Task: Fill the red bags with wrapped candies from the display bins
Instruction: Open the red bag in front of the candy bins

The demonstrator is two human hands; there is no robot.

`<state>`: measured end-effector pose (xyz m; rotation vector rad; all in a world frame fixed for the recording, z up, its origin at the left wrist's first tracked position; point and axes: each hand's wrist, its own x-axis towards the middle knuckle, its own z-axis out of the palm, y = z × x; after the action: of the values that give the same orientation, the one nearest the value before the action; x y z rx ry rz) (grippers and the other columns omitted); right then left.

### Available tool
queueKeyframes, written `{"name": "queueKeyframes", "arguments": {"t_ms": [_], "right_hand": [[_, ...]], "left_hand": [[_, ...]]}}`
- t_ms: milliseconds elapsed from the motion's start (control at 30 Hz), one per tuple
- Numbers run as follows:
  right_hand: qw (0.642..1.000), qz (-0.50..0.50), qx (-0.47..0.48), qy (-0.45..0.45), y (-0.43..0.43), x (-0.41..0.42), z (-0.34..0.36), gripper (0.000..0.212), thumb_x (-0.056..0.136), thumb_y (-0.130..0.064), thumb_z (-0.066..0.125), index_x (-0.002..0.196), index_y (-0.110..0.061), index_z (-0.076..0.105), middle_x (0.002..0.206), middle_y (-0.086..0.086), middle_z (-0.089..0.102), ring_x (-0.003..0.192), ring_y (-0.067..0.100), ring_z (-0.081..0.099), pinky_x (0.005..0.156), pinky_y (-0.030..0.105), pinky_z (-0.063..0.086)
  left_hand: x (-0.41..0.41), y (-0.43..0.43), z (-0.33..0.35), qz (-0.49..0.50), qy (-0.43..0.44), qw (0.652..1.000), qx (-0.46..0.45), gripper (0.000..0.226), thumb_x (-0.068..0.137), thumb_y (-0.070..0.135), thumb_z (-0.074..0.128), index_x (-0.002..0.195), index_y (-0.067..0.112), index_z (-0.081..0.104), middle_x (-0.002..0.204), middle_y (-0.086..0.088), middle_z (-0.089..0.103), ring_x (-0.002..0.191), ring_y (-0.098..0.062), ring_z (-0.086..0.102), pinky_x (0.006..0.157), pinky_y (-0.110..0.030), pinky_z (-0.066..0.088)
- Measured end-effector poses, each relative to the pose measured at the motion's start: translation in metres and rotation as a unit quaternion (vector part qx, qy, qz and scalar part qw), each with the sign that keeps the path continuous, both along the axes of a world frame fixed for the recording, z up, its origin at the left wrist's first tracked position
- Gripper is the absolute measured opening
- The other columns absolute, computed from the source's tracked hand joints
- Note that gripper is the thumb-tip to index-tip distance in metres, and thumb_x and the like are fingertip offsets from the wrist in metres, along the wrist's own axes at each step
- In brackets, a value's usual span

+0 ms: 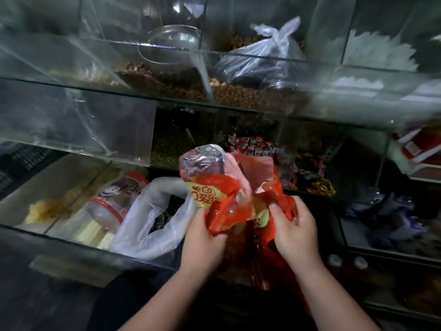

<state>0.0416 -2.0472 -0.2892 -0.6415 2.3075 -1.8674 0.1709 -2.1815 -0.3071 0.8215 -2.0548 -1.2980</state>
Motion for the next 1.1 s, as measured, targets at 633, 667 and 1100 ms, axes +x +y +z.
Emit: {"name": "queueKeyframes", "arguments": {"t_ms": [633,667,1100], "right_hand": [[0.997,0.002,-0.021,-0.068,0.007,0.009,-0.018,0.021,0.088,-0.008,0.079,0.083,-0.026,0.069,0.072,-0.004,0.071,0.064,0.002,0.064,0.064,0.018,0.050],[0.998,-0.005,-0.032,-0.063,0.009,0.012,-0.015,0.017,0.088,-0.012,0.080,0.083,-0.024,0.069,0.071,-0.004,0.071,0.063,0.002,0.063,0.061,0.014,0.049],[0.995,0.078,0.009,-0.064,-0.060,0.048,-0.013,0.015,0.097,-0.023,0.072,0.086,-0.029,0.064,0.077,-0.006,0.071,0.071,0.007,0.066,0.064,0.011,0.047]], "left_hand": [[0.013,0.012,0.002,0.112,0.134,0.984,0.025,0.031,0.081,0.014,0.074,0.104,0.029,0.060,0.098,0.037,0.065,0.088,0.017,0.061,0.073,0.000,0.040],[0.018,0.012,0.006,0.119,0.155,0.981,0.015,0.029,0.080,0.017,0.072,0.103,0.030,0.060,0.098,0.036,0.066,0.089,0.016,0.061,0.074,0.000,0.041],[0.091,-0.073,-0.015,0.252,0.104,0.958,0.090,0.038,0.087,0.058,0.063,0.099,0.022,0.065,0.101,0.010,0.069,0.108,-0.017,0.066,0.100,-0.043,0.051]]}}
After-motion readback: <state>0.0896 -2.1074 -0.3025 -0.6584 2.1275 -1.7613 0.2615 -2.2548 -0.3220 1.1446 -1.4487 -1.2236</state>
